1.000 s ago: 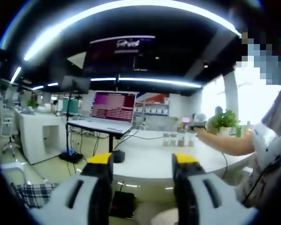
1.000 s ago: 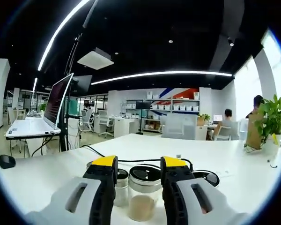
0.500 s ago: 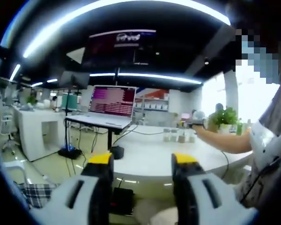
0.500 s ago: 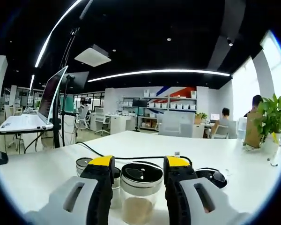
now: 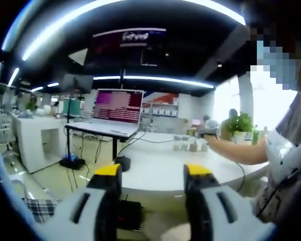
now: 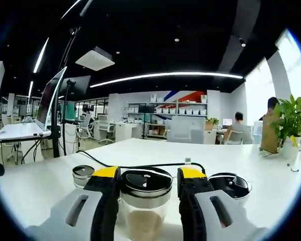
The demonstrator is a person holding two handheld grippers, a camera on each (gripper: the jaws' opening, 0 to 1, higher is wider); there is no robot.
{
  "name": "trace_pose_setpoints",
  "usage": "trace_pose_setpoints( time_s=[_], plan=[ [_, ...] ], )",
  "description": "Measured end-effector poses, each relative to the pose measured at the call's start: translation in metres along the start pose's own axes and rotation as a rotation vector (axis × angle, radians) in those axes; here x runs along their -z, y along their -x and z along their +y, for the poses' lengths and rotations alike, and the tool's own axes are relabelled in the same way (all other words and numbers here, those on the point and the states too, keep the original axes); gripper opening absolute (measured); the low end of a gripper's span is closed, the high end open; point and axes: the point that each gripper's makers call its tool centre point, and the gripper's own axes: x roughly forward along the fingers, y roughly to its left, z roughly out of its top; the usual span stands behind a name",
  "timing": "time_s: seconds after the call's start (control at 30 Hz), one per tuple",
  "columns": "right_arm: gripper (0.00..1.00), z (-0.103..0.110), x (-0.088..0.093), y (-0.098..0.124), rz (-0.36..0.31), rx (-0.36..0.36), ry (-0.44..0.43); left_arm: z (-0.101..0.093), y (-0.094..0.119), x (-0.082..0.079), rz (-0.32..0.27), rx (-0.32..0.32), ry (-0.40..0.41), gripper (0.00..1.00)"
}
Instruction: Rotate the seasoning bottle until the label or dispensing opening points toward the visible target arrow and the bottle remains upright within the marked orientation range
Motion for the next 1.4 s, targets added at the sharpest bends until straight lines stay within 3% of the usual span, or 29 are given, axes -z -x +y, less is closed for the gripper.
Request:
trace_pose_setpoints(
  time_s=[0.43,0.97,1.4],
  plan=[
    [0.45,0.005,0.022,-0.008,0.021,-0.032,-0.048,-0.009,-0.021,0.003,0.039,0.048,-0.003,0.52],
    [0.42,0.011,0.018,-0.005,-0.014,-0.062,-0.031,-0.017,-0.041,0.014,0.085,0.102,0.004,0.52],
    [0.41,0.019,0.013,0.018,-0.027,-0.132,-0.034,-0.023,-0.046,0.028,0.103,0.119,0.029,0.51]
  ],
)
